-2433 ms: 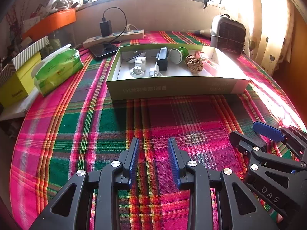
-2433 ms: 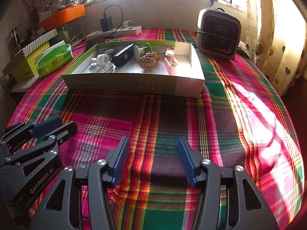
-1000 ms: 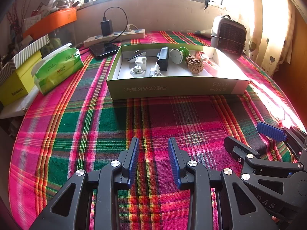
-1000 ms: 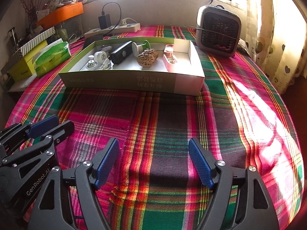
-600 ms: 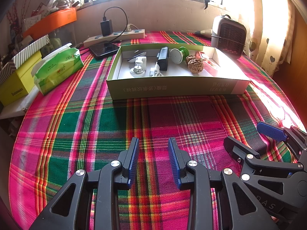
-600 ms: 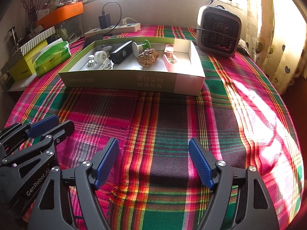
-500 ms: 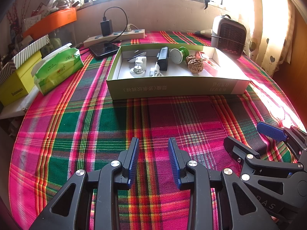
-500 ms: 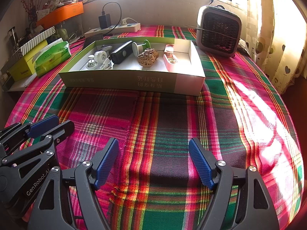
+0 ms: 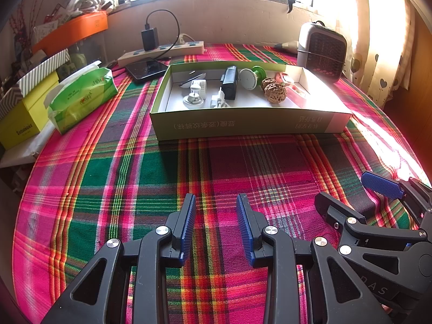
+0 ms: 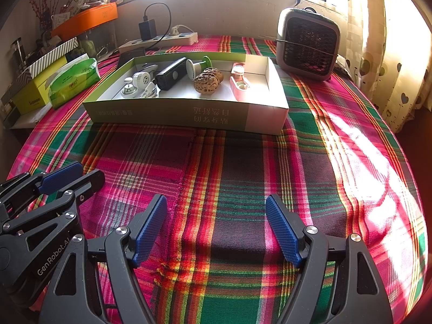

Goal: Organize objects

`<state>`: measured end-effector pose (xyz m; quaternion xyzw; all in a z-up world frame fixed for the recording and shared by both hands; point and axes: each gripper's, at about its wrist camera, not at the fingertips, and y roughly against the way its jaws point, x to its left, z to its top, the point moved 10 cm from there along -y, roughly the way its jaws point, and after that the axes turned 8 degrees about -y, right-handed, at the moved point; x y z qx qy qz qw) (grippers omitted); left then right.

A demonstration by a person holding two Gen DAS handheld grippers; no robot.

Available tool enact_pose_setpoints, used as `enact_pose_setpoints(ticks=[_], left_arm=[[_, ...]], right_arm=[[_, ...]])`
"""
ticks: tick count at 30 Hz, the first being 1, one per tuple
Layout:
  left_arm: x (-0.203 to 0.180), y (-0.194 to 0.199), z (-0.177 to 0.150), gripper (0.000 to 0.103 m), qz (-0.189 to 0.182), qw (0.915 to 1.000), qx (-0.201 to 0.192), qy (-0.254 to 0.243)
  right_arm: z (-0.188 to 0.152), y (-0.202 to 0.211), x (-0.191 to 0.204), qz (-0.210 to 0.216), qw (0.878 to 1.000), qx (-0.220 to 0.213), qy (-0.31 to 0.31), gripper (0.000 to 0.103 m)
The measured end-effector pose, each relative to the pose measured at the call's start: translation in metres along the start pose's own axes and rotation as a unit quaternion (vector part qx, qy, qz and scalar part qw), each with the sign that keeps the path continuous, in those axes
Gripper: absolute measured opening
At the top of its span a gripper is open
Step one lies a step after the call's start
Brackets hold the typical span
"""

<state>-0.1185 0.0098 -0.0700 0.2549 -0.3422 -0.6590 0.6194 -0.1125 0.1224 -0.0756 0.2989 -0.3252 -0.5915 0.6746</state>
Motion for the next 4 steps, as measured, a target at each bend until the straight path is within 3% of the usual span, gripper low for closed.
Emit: enact_pose_setpoints(ticks=[4], left_arm=[[-0.0002, 0.0, 0.0, 0.029, 0.0, 1.0, 0.0, 0.0]], right_arm=[[0.0, 0.0, 0.0001, 0.0, 1.0, 0.0, 0.0, 0.076]])
